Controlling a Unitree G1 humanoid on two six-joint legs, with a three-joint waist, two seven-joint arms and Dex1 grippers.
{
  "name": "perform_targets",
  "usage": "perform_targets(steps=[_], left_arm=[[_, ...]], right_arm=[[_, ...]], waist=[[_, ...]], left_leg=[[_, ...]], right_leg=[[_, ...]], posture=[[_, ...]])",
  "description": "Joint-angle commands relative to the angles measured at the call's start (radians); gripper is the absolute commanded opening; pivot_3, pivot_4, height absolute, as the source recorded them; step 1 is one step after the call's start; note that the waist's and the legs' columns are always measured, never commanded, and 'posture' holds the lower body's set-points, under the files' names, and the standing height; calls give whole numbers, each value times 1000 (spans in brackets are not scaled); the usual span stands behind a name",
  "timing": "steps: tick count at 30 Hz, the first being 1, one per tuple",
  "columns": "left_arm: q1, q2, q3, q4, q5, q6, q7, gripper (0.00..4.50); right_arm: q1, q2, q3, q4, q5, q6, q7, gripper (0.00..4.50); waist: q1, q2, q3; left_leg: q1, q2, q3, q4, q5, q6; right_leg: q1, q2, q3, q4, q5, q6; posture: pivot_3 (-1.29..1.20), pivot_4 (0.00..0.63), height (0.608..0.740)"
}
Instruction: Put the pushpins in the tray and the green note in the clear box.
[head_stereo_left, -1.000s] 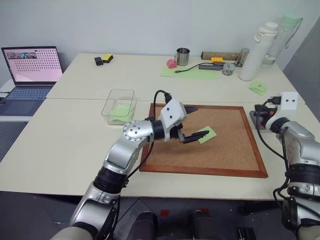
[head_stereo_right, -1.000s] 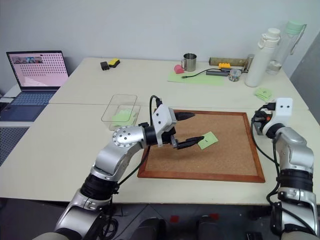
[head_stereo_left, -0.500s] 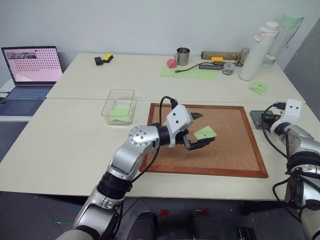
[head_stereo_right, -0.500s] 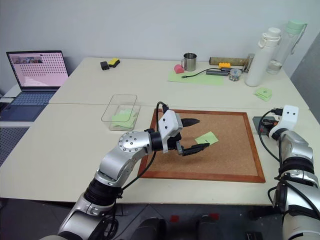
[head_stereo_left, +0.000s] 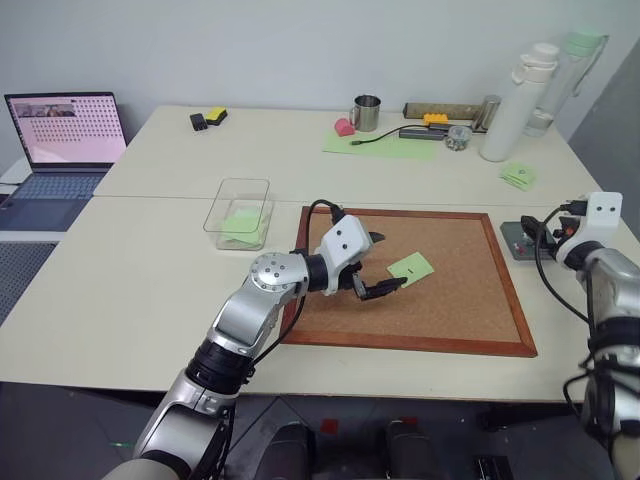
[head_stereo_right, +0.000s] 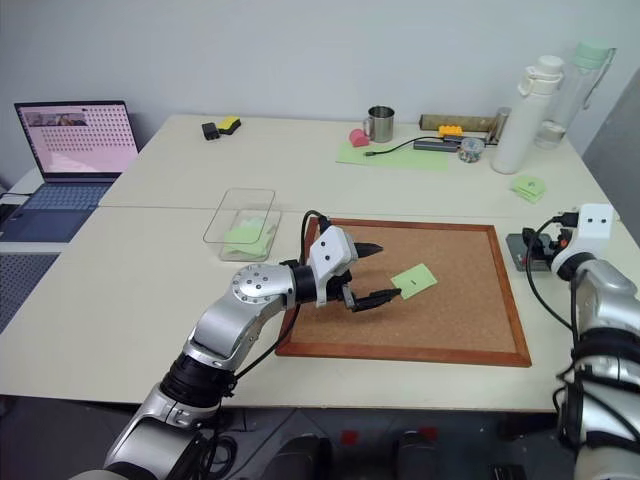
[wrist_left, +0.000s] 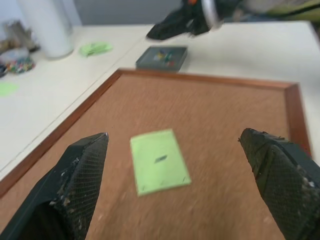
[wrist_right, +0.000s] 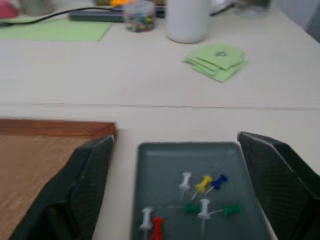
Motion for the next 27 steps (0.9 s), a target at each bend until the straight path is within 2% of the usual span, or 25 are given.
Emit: perform_targets(steps=[1,6,10,15,21,25,27], left_arm=[[1,-16,-14,54,20,-33,-3,4500],[-41,-103,-57,209,67,-54,24,4500],[-100,-172,-75,328,100,-107,28,4500],[-172,-240,-94,526,174,-219,74,4500],[-234,-318,-58,681,180,-206,104,4500],[-253,-343,-51,737,186,-199,93,4500],[-257,-346,-52,750,194,-199,91,4133]], right_arm=[[206,-3,20,-466,97,97,71,4031],[493,40,2,-951,285,309,15,4031],[616,49,-28,-1163,389,415,-45,4031],[707,71,-86,-1266,428,463,-138,4031],[732,74,-132,-1322,483,494,-199,4031],[748,25,-172,-1354,522,529,-202,4031],[772,4,-197,-1359,543,546,-200,4071]], waist=[[3,0,0],[11,0,0],[22,-1,0],[24,-2,0],[27,-2,0],[28,-2,1],[28,-3,0]], left_leg=[[0,0,-1,0,0,0],[0,-1,-1,2,0,0],[0,-1,-1,4,0,0],[0,0,0,5,0,0],[-1,-1,0,5,0,0],[-1,-1,0,5,0,0],[-1,-1,0,5,0,0]], right_leg=[[0,0,0,0,0,0],[1,-1,0,0,0,1],[1,0,0,0,0,1],[1,0,1,-1,0,5],[1,0,1,-1,0,4],[1,0,1,-2,0,4],[2,0,1,-1,0,5]], posture=[[0,150,740],[0,150,740],[0,150,740],[0,150,740],[0,150,740],[0,150,740],[0,150,740]])
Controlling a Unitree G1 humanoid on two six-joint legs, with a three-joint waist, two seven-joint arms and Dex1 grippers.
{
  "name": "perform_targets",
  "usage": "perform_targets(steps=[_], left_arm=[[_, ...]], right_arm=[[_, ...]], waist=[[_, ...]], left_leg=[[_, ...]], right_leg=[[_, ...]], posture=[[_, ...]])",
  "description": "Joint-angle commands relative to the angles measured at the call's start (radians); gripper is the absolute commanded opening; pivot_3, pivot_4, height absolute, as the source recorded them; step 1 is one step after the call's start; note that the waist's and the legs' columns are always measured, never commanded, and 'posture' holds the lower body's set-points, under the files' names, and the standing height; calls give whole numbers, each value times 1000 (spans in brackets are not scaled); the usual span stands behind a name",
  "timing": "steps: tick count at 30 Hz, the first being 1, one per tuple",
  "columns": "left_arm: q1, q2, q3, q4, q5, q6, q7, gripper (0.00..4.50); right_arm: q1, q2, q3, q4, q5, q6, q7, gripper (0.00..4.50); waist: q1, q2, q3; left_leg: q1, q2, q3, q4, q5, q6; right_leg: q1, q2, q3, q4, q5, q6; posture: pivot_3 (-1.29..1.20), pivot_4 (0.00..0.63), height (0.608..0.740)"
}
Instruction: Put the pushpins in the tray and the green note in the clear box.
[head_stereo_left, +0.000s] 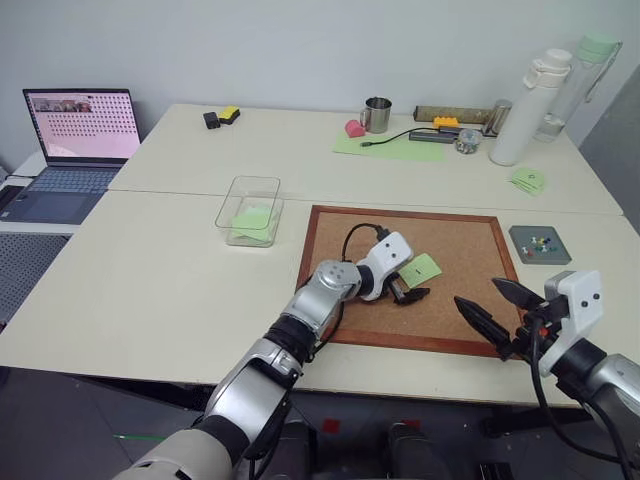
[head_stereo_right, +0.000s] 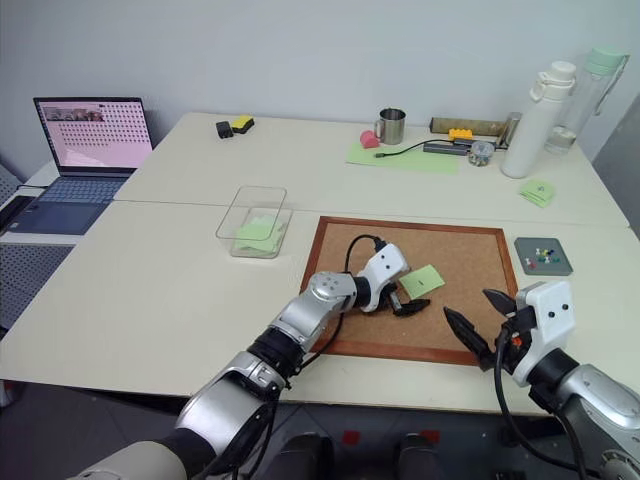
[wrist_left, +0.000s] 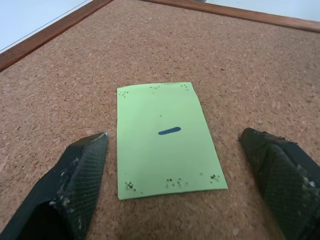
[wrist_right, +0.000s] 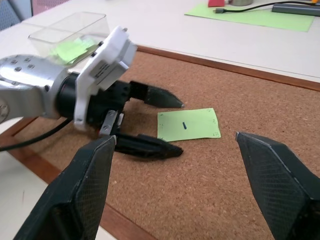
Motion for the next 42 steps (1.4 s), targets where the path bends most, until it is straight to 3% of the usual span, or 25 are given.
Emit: perform_targets(steps=[1,11,19,24,32,42], left_arm=[[-8,-11,1,39,20,3,-3,4060],[2,-11,8,51,34,-2,-29,2187],[2,-17,46,19,-2,16,-52,937],[0,-8,132,-90,-108,113,-112,937],[5,82,220,-317,-227,275,-168,937],[92,267,305,-603,-310,428,-151,937]], right_arm=[[35,-36,-69,-46,47,21,-1,4071],[14,-62,-73,-43,83,32,-42,4071],[-2,-74,-76,-29,94,28,-52,4071],[-45,-82,-36,-12,90,25,-46,4071],[-178,-112,57,80,57,12,-1,4071],[-344,-126,188,182,13,-12,79,4071]], waist=[[1,-1,0],[0,-1,0],[0,-1,0],[-1,-1,0],[-5,-2,1],[-5,-2,1]], left_leg=[[0,0,0,0,0,0],[0,0,0,0,0,0],[0,0,0,0,0,0],[0,0,0,0,0,0],[0,1,0,-1,0,0],[1,1,-1,-2,0,0]], right_leg=[[0,0,0,0,0,1],[0,0,0,0,-1,1],[0,0,0,0,0,0],[0,0,0,0,0,0],[-1,1,0,1,1,-2],[-1,1,0,1,1,-2]], posture=[[0,150,740],[0,150,740],[0,150,740],[0,150,740],[0,150,740],[0,150,740]])
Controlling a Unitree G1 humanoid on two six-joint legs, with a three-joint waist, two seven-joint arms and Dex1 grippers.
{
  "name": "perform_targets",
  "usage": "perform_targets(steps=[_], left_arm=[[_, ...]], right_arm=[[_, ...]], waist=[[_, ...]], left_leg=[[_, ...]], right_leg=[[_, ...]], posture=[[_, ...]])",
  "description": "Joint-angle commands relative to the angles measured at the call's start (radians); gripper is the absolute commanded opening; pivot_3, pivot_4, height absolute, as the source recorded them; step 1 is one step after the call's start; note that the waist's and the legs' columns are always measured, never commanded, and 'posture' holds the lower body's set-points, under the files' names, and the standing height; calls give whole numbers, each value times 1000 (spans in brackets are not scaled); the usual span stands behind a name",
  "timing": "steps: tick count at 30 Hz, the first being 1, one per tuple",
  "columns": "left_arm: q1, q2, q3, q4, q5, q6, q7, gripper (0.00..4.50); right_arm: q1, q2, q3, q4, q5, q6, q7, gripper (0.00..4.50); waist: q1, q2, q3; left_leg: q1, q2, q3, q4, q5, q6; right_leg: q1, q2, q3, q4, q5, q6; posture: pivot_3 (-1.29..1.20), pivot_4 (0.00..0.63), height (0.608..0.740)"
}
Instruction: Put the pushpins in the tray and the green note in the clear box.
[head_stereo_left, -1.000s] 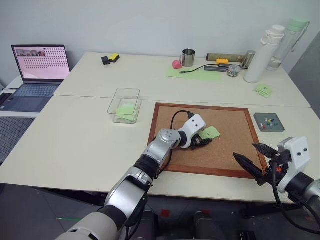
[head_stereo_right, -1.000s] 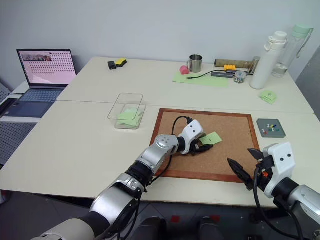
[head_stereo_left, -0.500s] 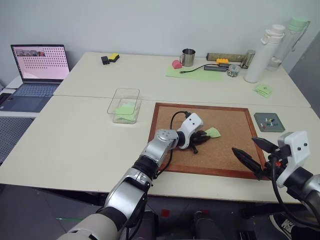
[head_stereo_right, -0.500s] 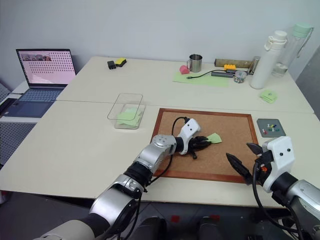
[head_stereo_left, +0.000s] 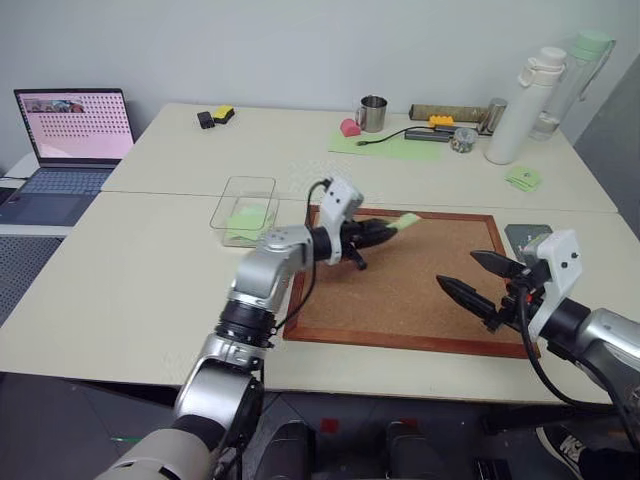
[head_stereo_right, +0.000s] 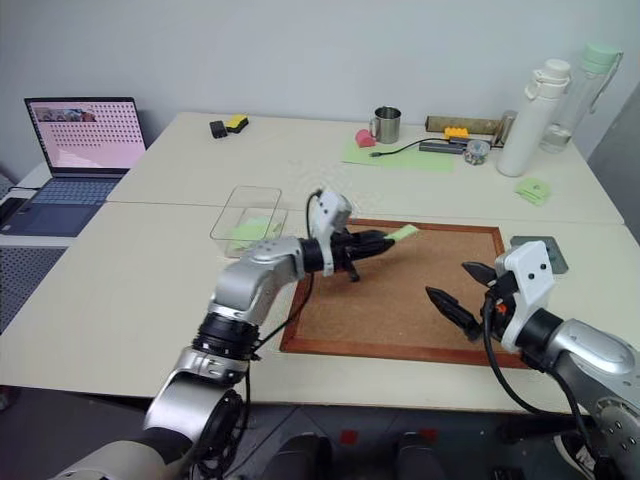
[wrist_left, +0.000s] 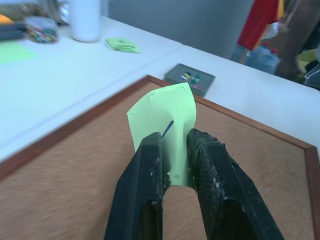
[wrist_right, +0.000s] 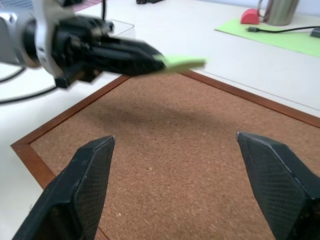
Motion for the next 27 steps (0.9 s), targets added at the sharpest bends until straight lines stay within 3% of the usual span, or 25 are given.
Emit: perform_targets(steps=[1,3,9,17,27], left_arm=[[31,38,39,-123,-48,49,20,937],[48,57,55,-176,-78,86,27,937],[86,81,66,-278,-133,149,46,21],[99,111,78,-308,-125,157,118,21],[101,293,246,-204,-28,31,282,21]], right_arm=[[-63,-8,35,24,-26,-35,45,4071],[-98,-4,61,44,-35,-40,62,4071],[-154,5,114,92,-66,-58,107,4071],[-198,10,147,104,-80,-64,150,4071],[-432,141,293,154,-71,-53,181,4071]], waist=[[1,0,0],[2,0,0],[4,-1,0],[3,-1,0],[-20,-1,1]], left_leg=[[0,0,0,0,0,0],[0,0,0,1,0,0],[0,0,0,1,0,0],[0,0,0,1,0,0],[1,2,-1,0,0,0]], right_leg=[[0,0,0,0,0,0],[0,0,0,0,0,0],[0,-1,0,0,0,0],[0,-1,0,0,0,0],[0,1,-1,2,1,-2]], posture=[[0,150,740],[0,150,740],[0,150,740],[0,150,740],[0,150,740]])
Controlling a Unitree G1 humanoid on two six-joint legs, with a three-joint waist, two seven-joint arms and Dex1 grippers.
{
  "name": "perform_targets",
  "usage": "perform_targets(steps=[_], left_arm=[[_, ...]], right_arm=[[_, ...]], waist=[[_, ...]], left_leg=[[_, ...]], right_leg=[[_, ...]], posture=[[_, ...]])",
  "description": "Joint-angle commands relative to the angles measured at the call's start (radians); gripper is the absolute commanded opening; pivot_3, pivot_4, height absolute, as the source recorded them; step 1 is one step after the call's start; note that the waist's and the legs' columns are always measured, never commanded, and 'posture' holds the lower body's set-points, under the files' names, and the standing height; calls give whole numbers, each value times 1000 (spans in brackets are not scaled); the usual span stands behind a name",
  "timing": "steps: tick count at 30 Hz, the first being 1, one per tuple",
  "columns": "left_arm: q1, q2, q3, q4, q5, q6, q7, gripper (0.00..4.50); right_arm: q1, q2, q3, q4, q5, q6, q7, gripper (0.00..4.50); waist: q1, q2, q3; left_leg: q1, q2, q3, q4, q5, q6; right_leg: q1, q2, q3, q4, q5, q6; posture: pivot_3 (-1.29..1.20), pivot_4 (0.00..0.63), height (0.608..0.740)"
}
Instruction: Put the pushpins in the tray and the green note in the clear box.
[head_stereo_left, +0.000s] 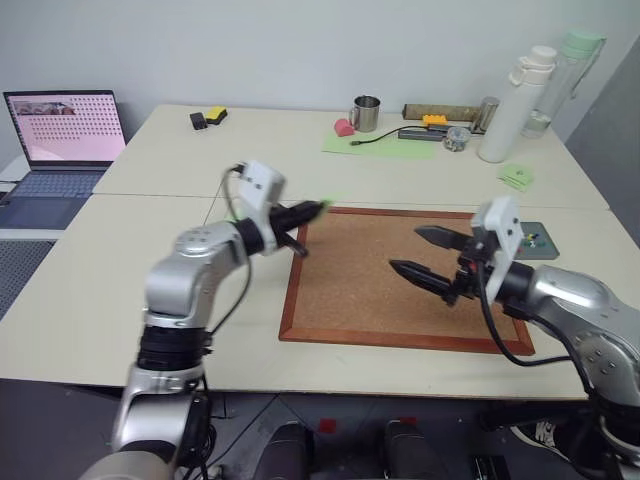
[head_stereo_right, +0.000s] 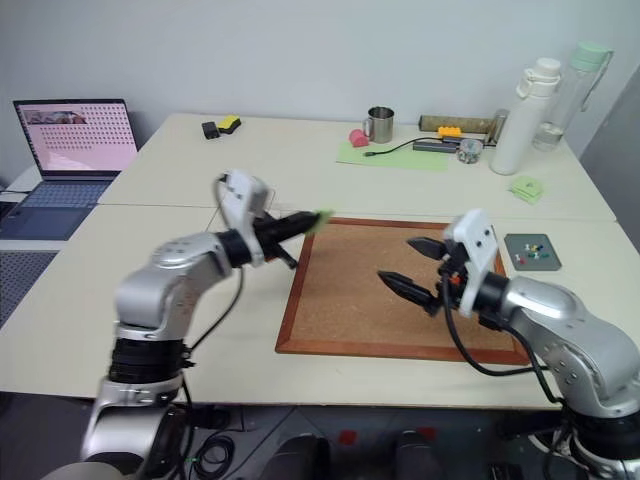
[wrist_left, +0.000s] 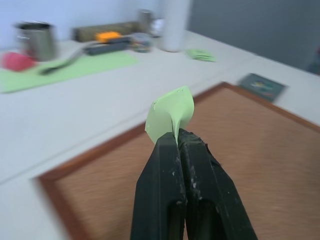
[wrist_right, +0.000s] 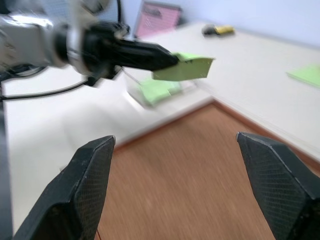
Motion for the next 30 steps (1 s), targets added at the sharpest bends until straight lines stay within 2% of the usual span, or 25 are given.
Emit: perform_targets(steps=[1,5,12,24,30], left_arm=[[-19,67,43,90,98,-113,98,21],[-25,95,27,186,187,-185,187,21],[-27,55,-11,307,242,-283,237,21],[-66,51,-28,383,272,-346,239,2280],[-71,37,-31,326,214,-319,159,3353]], right_arm=[[-82,52,50,22,-3,-18,32,4071],[-125,85,83,56,-23,-28,52,4071],[-125,87,75,65,-41,-20,66,4071],[-75,75,23,23,-29,11,27,4071],[-42,52,-9,19,-41,13,24,4071]], waist=[[1,0,0],[8,-2,1],[23,-2,1],[21,-3,2],[21,-3,2]], left_leg=[[0,-1,0,0,0,0],[-1,-2,1,0,0,0],[-2,-2,0,-1,0,0],[-2,-2,0,-1,0,0],[-2,-2,0,-1,0,0]], right_leg=[[0,0,0,0,0,0],[0,-2,0,-1,0,0],[-1,-3,-1,-1,0,0],[-1,-4,-1,-1,1,0],[-1,-4,-1,0,1,0]], posture=[[0,150,740],[0,150,740],[0,150,740],[0,150,740],[0,150,740]])
